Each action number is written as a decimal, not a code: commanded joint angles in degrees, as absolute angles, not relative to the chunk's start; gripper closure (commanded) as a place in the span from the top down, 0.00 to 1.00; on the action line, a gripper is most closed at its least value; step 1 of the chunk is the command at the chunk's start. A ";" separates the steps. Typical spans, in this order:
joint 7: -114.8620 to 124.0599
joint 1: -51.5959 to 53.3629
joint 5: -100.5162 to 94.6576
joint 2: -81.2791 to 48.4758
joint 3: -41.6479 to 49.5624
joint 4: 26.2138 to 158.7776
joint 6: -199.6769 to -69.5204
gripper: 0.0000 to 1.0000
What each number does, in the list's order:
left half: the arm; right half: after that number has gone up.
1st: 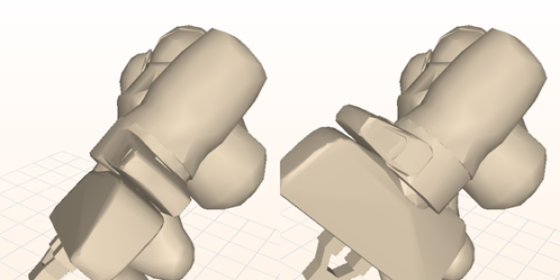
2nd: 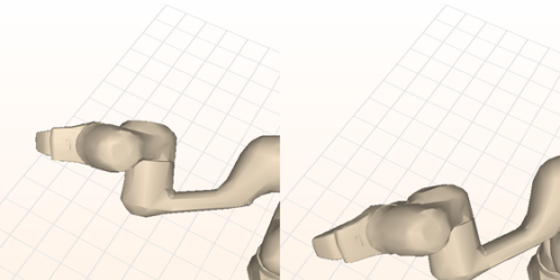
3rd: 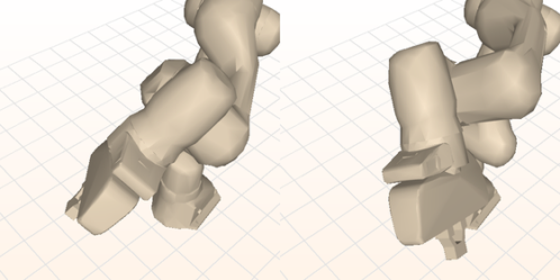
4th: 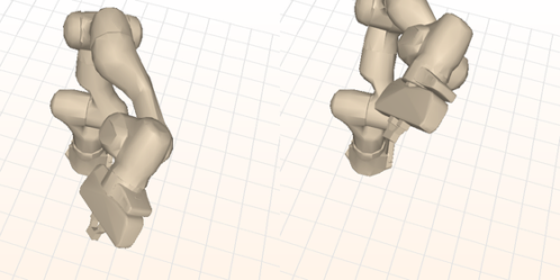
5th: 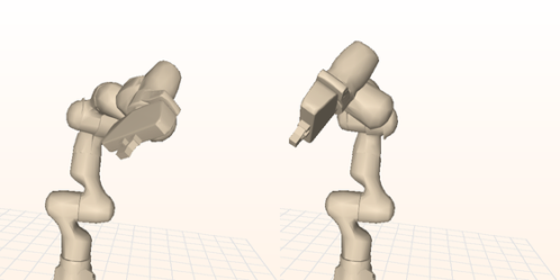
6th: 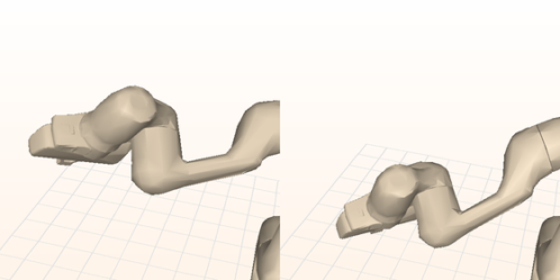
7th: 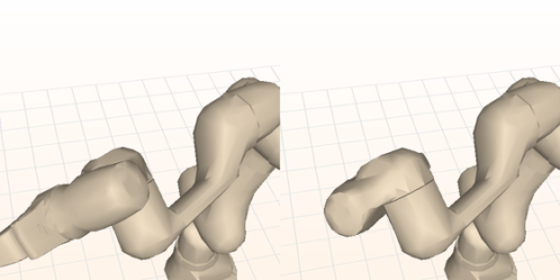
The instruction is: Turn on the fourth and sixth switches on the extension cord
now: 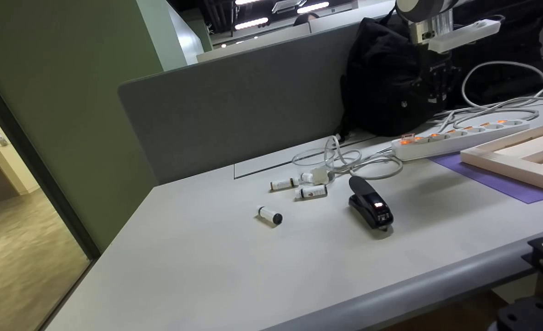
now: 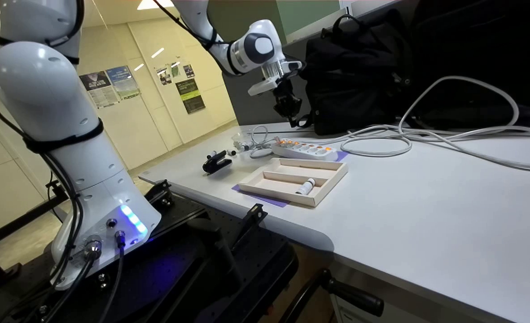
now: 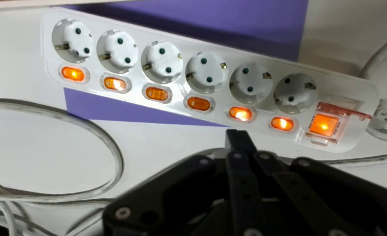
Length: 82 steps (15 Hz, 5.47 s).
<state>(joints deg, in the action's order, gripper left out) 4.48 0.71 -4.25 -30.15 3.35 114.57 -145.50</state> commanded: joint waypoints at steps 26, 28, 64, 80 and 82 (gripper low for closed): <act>6.51 0.77 -3.11 -39.98 6.22 111.41 -149.76 0.00; 6.86 0.88 -3.43 -39.92 6.78 112.58 -150.51 0.00; 5.82 -11.98 10.28 -35.23 6.43 112.31 -144.64 0.00; 6.87 -9.92 7.39 -38.21 8.12 111.39 -142.09 0.00; 6.58 -10.25 7.57 -38.47 7.96 111.39 -142.45 0.00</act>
<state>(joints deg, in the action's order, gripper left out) 5.84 -10.45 8.32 -37.47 7.20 112.75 -142.96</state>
